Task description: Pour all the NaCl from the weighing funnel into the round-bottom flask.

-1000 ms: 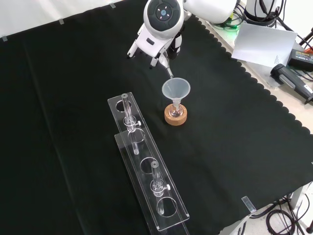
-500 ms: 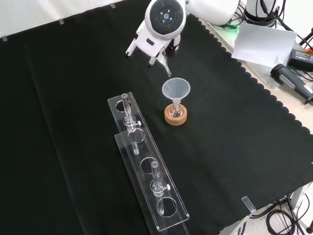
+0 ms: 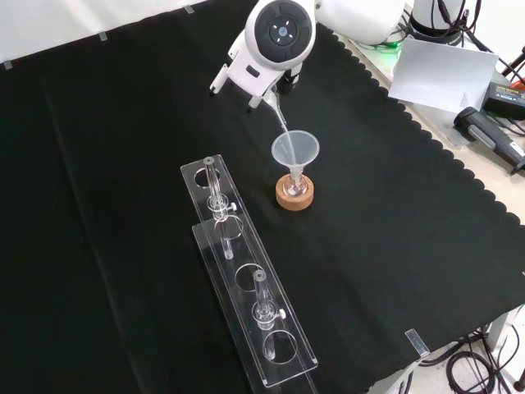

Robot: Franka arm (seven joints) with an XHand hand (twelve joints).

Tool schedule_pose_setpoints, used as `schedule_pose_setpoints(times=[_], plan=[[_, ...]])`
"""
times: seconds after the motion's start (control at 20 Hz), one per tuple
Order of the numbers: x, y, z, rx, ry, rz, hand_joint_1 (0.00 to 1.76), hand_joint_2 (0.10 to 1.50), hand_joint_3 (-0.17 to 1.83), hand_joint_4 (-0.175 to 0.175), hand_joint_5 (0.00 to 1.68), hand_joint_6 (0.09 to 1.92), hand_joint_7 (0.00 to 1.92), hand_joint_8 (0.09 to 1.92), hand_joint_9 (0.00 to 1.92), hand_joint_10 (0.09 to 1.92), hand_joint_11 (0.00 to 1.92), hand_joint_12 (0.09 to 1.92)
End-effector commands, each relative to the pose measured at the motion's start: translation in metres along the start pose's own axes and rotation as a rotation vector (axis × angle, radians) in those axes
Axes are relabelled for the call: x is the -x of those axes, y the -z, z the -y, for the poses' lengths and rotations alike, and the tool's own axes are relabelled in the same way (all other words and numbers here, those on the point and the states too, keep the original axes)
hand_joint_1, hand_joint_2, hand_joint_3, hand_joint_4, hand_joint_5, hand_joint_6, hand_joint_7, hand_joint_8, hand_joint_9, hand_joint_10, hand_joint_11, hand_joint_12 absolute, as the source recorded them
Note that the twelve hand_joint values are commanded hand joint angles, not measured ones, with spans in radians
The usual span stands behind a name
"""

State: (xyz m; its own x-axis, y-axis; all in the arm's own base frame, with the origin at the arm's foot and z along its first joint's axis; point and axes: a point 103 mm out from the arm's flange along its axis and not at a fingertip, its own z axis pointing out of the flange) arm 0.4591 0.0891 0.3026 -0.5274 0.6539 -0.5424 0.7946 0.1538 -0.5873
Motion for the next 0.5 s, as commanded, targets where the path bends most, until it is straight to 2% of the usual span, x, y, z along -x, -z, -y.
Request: schedule_pose_setpoints(times=[0.05, 0.5], plan=[[-0.0006, 0.0040, -0.0006, 0.001, 0.001, 0.018, 1.12, 0.58, 0.82, 0.175, 1.27, 0.74, 1.68, 0.31, 1.46, 0.35, 0.24, 1.49], [-0.0002, 0.0100, 0.0009, 0.002, 0.011, 0.080, 1.12, 0.57, 0.82, 0.175, 1.27, 0.74, 1.68, 0.30, 1.46, 0.35, 0.24, 1.49]])
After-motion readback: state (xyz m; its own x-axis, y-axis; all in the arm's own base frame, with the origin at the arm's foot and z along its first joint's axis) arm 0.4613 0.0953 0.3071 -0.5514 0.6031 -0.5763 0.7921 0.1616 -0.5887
